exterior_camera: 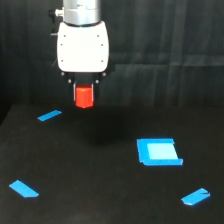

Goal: Pick up the red object from the table

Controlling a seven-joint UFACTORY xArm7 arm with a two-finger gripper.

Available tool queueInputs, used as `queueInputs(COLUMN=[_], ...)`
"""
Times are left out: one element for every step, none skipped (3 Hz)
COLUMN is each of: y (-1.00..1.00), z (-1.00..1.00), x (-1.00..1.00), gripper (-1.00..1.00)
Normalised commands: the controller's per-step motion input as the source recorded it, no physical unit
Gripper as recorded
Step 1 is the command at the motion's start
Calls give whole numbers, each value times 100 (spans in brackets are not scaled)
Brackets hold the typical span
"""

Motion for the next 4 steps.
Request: queueInputs(y=[9,-4,-7,3], z=[3,6,5,8], x=[4,3,7,-7], gripper=[-99,-97,-99,-100])
